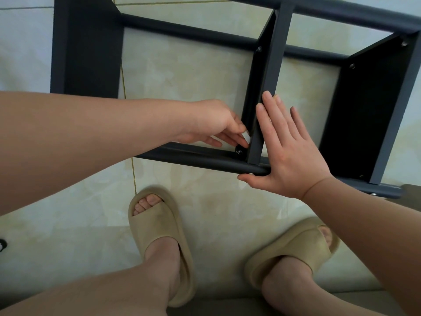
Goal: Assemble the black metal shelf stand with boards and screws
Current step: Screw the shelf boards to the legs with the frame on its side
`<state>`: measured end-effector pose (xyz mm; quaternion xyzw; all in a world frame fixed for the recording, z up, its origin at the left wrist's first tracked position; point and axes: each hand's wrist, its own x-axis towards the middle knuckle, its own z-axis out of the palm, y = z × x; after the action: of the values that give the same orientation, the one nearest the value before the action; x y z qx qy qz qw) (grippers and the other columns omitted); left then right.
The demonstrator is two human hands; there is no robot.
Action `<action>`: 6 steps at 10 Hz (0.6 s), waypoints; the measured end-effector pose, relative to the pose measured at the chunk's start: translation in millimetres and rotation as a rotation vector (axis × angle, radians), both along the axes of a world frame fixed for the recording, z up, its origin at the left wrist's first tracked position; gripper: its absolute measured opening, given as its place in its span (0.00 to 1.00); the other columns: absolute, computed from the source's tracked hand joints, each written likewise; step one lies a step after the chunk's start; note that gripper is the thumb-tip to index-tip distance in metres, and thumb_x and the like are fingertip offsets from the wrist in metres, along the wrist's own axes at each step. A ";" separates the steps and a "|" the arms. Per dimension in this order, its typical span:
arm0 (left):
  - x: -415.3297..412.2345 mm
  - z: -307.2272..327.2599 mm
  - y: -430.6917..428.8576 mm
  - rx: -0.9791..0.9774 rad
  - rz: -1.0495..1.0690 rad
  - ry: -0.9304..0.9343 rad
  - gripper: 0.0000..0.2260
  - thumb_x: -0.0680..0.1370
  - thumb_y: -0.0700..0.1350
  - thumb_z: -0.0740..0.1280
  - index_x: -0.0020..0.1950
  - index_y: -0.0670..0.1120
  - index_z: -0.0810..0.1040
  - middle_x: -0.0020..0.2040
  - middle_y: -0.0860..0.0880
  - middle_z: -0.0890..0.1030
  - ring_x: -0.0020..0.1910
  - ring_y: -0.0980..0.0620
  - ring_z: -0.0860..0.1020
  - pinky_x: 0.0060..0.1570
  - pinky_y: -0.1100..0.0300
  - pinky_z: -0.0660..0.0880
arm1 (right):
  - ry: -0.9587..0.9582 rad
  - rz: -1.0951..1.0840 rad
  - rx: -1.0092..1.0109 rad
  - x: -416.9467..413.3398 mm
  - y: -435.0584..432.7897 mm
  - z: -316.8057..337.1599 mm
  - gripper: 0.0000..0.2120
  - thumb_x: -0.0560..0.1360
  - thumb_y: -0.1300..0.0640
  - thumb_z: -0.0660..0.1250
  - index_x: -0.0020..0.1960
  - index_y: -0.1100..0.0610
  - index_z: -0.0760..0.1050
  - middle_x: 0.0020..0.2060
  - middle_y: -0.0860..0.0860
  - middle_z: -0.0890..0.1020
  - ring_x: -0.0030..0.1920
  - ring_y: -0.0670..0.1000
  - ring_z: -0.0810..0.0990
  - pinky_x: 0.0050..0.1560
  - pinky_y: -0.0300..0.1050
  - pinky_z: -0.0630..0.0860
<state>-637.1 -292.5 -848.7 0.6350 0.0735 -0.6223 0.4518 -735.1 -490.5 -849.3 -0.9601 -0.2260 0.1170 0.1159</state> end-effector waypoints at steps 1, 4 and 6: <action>0.8 0.9 1.5 0.000 -0.027 -0.007 0.05 0.83 0.45 0.64 0.49 0.50 0.78 0.47 0.53 0.87 0.49 0.60 0.84 0.54 0.54 0.73 | -0.008 -0.002 0.001 -0.2 0.3 -0.7 0.55 0.72 0.28 0.62 0.81 0.66 0.51 0.81 0.61 0.50 0.81 0.62 0.49 0.78 0.66 0.54; -0.1 3.8 3.8 0.028 -0.100 -0.096 0.08 0.82 0.42 0.64 0.47 0.50 0.81 0.41 0.59 0.85 0.51 0.59 0.81 0.53 0.57 0.74 | -0.007 -0.001 -0.010 0.4 0.3 -0.2 0.55 0.72 0.27 0.61 0.81 0.66 0.50 0.81 0.61 0.50 0.81 0.62 0.48 0.78 0.66 0.54; 0.7 6.2 6.4 0.018 -0.178 -0.146 0.08 0.82 0.42 0.64 0.48 0.51 0.81 0.41 0.60 0.84 0.51 0.59 0.80 0.56 0.57 0.74 | -0.002 0.001 -0.017 0.3 0.3 -0.2 0.55 0.72 0.27 0.61 0.81 0.66 0.50 0.81 0.61 0.50 0.81 0.61 0.48 0.78 0.66 0.54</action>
<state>-636.4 -286.2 -842.5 0.6865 -0.0105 -0.6114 0.3934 -734.8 -490.2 -849.5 -0.9611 -0.2255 0.1179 0.1076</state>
